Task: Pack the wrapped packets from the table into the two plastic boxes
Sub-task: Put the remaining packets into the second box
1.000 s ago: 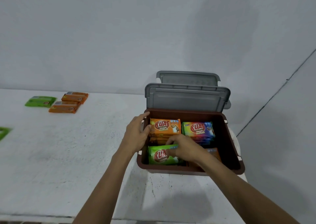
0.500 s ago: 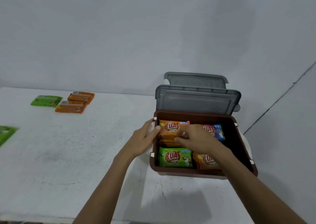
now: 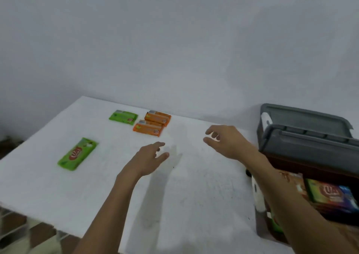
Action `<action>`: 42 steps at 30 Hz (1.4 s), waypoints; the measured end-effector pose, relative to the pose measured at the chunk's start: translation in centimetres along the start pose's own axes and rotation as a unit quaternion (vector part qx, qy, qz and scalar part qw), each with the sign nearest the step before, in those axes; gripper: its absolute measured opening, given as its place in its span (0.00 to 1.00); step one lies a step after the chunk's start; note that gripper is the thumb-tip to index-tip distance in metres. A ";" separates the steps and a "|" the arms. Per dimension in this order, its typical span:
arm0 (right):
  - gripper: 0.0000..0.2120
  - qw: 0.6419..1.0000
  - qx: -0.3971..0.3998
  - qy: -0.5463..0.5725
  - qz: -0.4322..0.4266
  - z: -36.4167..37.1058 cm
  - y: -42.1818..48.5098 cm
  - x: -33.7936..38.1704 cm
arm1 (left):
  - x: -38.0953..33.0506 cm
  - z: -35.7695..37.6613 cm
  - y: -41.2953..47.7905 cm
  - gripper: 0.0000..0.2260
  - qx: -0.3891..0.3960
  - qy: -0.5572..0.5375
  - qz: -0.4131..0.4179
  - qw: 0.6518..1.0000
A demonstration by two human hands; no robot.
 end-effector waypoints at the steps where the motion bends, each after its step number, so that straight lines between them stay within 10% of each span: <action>1: 0.15 1.000 0.008 0.000 -0.006 1.3 1.3 1.5 | 1.7 -1.4 0.3 0.23 -0.011 0.006 -0.008 1.000; 19: 0.27 0.982 0.113 -0.113 -0.099 20.8 16.2 14.9 | 24.7 -13.7 2.0 0.27 -0.125 0.156 -0.230 0.953; 30: 0.29 0.965 0.106 -0.213 -0.110 22.8 16.5 14.0 | 25.9 -13.2 1.4 0.28 -0.141 0.162 -0.227 0.950; 42: 0.46 0.989 0.126 -0.072 -0.030 19.4 13.3 13.1 | 23.3 -12.9 0.5 0.30 -0.182 0.014 -0.271 0.945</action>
Point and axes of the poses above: each hand's wrist, its own y-axis towards the middle knuckle, its own z-axis out of the palm, x = y × z, the point moved 8 cm from there along y, towards the middle knuckle, and after that the axes turned 7 degrees about -x, right-handed, at the moved point
